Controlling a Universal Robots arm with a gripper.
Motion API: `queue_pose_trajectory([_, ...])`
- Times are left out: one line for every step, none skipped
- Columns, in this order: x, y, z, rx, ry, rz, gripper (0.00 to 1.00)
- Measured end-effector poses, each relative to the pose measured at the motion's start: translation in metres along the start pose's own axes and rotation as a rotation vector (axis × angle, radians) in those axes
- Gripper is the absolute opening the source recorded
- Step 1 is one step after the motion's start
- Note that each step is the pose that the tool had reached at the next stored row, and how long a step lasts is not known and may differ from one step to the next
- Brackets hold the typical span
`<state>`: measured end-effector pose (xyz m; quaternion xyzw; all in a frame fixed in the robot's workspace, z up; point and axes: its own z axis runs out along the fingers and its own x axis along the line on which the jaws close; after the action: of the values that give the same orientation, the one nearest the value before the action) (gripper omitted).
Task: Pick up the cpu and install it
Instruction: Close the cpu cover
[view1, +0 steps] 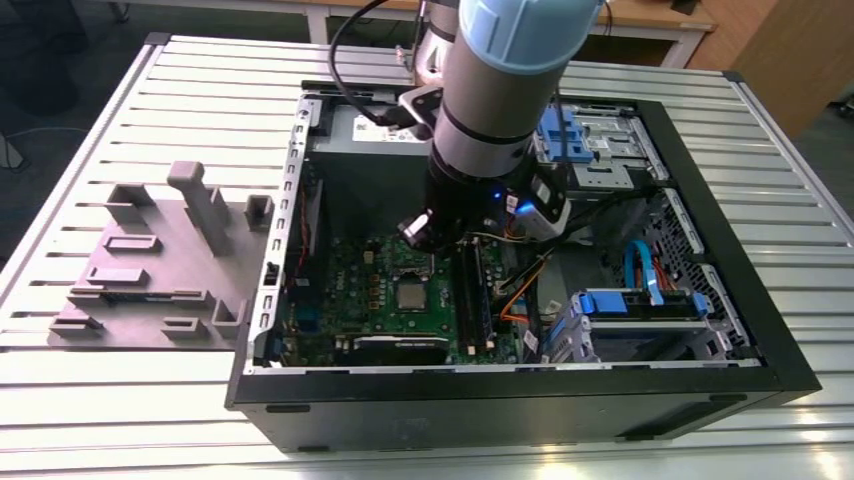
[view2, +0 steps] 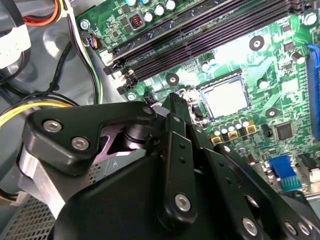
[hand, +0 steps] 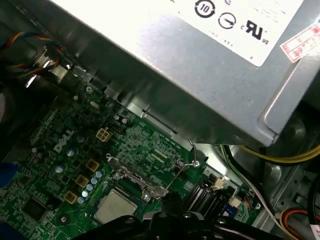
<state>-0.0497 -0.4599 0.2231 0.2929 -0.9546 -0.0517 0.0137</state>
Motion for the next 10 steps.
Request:
queue_pose_trajectory([0.0, 0.0, 0.0, 0.0, 0.001, -0.01, 0.1])
queue_pose_trajectory([-0.0001, -0.0001, 0.0, -0.0001, 0.002, -0.02, 0.1])
queue_pose_trajectory([-0.0002, -0.0001, 0.0, -0.0001, 0.0032, -0.03, 0.1])
queue_pose_trajectory([-0.0002, -0.0001, 0.0, -0.0001, 0.0042, -0.04, 0.1])
queue_pose_trajectory([-0.0003, -0.0002, 0.0, -0.0002, 0.0052, -0.049, 0.1])
queue_pose_trajectory([-0.0004, -0.0002, 0.0, -0.0003, 0.0063, -0.059, 0.1])
queue_pose_trajectory([-0.0004, -0.0003, 0.0, -0.0003, 0.0073, -0.068, 0.1])
queue_pose_trajectory([-0.0005, -0.0004, 0.0, -0.0003, 0.0083, -0.077, 0.1])
queue_pose_trajectory([-0.0006, -0.0004, 0.0, -0.0004, 0.0094, -0.088, 0.1])
queue_pose_trajectory([-0.0007, -0.0005, -0.0001, -0.0004, 0.0104, -0.098, 0.1])
